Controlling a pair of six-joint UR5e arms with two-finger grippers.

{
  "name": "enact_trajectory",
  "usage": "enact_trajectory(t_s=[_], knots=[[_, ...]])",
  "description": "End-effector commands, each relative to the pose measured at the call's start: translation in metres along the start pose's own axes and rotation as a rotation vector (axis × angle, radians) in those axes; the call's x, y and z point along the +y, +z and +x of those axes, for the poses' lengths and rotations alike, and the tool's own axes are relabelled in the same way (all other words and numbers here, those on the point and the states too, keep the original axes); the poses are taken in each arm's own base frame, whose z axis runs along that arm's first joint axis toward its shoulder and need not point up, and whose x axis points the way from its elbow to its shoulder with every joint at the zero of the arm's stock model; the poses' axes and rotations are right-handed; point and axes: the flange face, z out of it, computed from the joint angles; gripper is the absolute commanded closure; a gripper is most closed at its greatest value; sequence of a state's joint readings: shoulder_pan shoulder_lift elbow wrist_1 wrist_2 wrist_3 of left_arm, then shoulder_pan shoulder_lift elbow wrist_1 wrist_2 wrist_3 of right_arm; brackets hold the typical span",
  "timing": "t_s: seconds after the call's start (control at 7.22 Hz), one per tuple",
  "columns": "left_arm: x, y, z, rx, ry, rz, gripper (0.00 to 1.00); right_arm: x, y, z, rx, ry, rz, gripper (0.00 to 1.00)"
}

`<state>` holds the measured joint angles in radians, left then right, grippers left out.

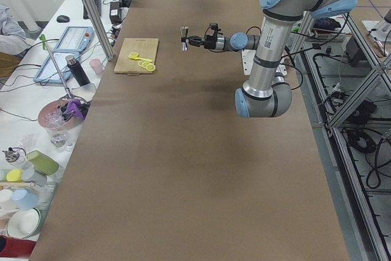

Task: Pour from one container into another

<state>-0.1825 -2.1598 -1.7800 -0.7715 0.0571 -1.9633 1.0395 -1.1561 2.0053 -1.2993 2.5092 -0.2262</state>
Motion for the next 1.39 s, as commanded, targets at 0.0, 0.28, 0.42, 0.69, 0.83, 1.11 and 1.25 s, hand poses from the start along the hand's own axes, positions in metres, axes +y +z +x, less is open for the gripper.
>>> enact_trajectory(t_s=[0.0, 0.28, 0.42, 0.69, 0.83, 1.11, 1.25], knots=[[0.012, 0.024, 0.022, -0.033, 0.054, 0.014, 1.00, -0.024, 0.014, -0.010, -0.016, -0.038, -0.042, 1.00], [0.008, 0.049, 0.040, -0.066, 0.067, 0.024, 1.00, -0.043, 0.030, -0.016, -0.039, -0.015, -0.097, 1.00], [0.008, 0.069, 0.035, -0.097, 0.076, 0.029, 1.00, -0.050, 0.032, -0.015, -0.049, -0.011, -0.127, 1.00], [0.016, 0.069, 0.046, -0.095, 0.119, 0.024, 1.00, -0.056, 0.035, -0.013, -0.064, -0.027, -0.184, 1.00], [0.010, 0.067, 0.052, -0.090, 0.160, 0.025, 1.00, -0.068, 0.031, -0.013, -0.065, -0.019, -0.190, 1.00], [-0.003, 0.061, 0.062, -0.080, 0.105, 0.028, 1.00, -0.067, 0.032, -0.012, -0.067, -0.011, -0.198, 1.00], [-0.008, 0.055, 0.067, -0.071, 0.050, 0.027, 1.00, -0.064, 0.035, -0.011, -0.072, -0.005, -0.203, 1.00]])
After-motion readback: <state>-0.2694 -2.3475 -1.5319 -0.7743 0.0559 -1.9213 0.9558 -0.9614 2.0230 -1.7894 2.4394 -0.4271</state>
